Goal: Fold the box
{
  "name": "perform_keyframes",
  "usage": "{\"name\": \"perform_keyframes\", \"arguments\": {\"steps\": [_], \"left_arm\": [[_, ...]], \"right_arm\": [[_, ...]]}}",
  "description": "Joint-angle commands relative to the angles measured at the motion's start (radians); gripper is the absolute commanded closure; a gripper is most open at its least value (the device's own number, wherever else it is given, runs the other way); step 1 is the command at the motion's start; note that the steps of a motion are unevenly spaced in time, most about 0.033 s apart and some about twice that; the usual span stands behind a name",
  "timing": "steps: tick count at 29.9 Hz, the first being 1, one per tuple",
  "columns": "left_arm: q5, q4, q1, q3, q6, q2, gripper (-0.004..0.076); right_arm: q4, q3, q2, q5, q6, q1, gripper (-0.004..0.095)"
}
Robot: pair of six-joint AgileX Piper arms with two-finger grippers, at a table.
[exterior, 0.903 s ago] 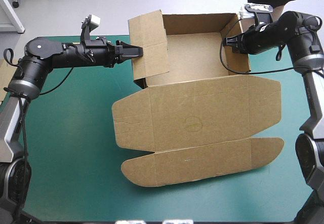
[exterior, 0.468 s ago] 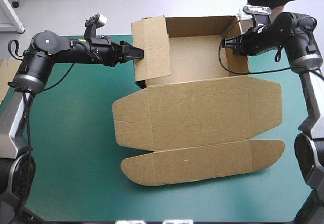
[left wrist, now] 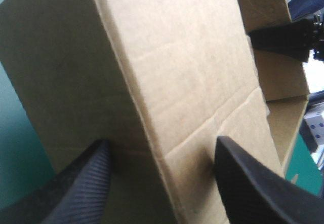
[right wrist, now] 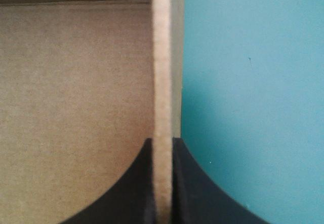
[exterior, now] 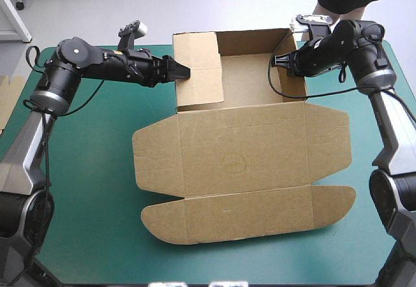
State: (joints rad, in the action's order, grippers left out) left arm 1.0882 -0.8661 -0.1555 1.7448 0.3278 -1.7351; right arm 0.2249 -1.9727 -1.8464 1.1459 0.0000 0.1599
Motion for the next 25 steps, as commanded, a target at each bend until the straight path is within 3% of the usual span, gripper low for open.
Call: {"name": "perform_keyframes", "arguments": {"steps": [1,14,21,25], "left_arm": [[-0.011,0.047,-0.017,0.079,-0.062,0.026,0.0297],[0.063,0.436,-0.11,0.258,-0.258,-0.091,0.0305],[0.084,0.467,-0.127,0.303,-0.307,-0.141,0.0307],[0.098,0.491,-0.127,0.305,-0.321,-0.159,0.0376]], "right_arm": [[0.047,-0.026,0.048,-0.036,0.02,0.012,0.0909],[-0.04,-0.026,0.015,-0.017,0.064,0.056,0.0906],[-0.027,-0.026,0.012,-0.045,0.099,0.071,0.0906],[-0.022,-0.026,0.003,-0.044,0.117,0.071,0.0906]]}}
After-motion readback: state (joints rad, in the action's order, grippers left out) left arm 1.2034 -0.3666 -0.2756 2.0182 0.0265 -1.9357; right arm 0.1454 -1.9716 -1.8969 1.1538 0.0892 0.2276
